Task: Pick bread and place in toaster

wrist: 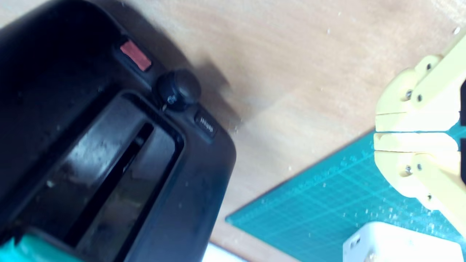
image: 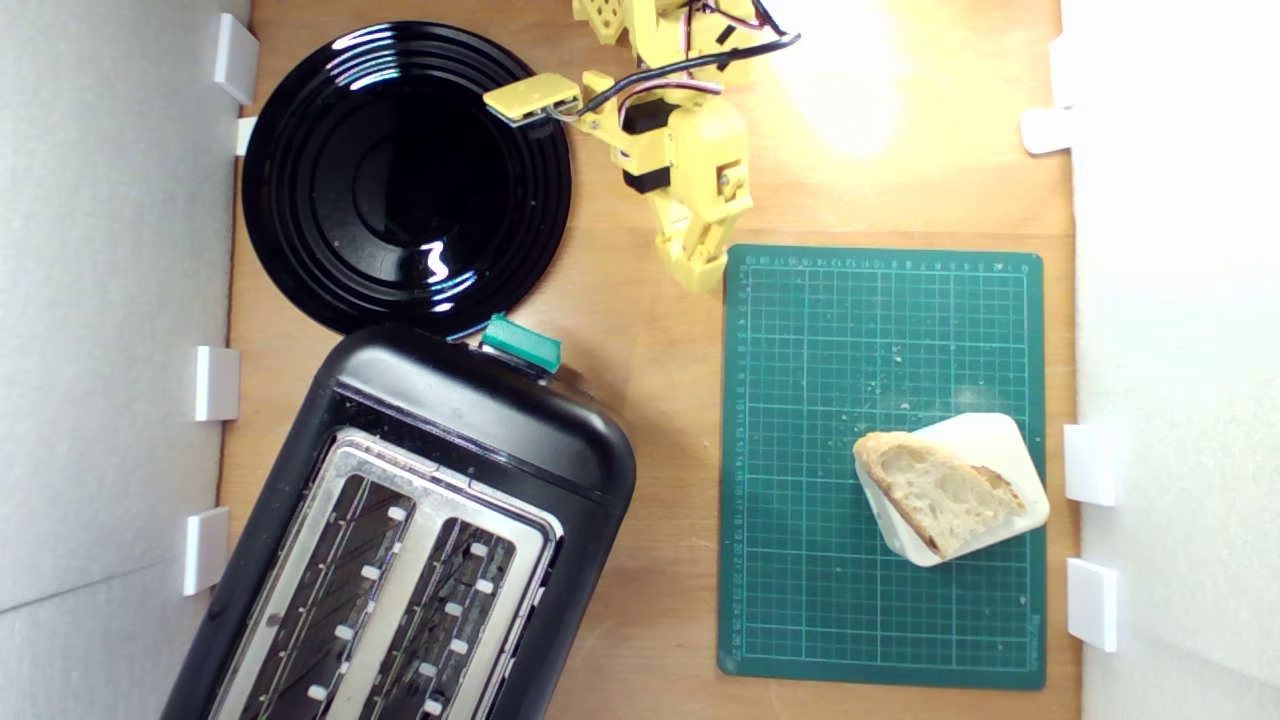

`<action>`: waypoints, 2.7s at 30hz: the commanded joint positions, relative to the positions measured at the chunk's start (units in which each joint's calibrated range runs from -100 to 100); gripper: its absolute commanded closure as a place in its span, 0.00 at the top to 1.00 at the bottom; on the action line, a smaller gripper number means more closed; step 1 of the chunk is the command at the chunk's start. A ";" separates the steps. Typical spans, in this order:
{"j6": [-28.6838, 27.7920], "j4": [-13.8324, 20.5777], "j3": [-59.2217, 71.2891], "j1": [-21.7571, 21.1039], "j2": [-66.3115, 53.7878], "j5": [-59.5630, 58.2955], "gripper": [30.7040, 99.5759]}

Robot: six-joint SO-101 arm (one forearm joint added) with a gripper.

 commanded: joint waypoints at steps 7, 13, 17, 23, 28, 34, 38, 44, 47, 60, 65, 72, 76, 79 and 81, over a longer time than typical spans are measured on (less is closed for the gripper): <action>-0.22 0.13 -0.69 0.15 15.69 -22.86 0.13; -3.73 1.31 -0.87 0.15 23.43 -33.02 0.13; -4.25 4.03 -0.96 -0.50 29.08 -40.18 0.13; -4.25 14.64 -1.60 -0.26 37.82 -50.34 0.13; -4.30 17.99 -2.23 -0.26 42.14 -56.14 0.13; -4.67 17.63 -8.68 -0.18 50.63 -57.93 0.13; -6.19 17.36 -12.22 -0.18 54.96 -58.10 0.13; -6.34 17.18 -12.85 -0.34 55.95 -58.10 0.13; -6.34 17.18 -12.95 -0.26 56.04 -58.10 0.15; -6.45 17.27 -17.21 -0.34 56.79 -58.19 0.46; -8.59 17.18 -19.48 -0.34 56.79 -58.36 0.55; -9.80 17.18 -23.57 -0.82 62.61 -58.53 0.66; -9.95 17.18 -27.02 -0.82 65.69 -58.53 0.66; -9.90 17.18 -28.11 -0.82 66.52 -58.53 0.66; -9.80 17.18 -28.38 -0.90 66.77 -59.64 0.67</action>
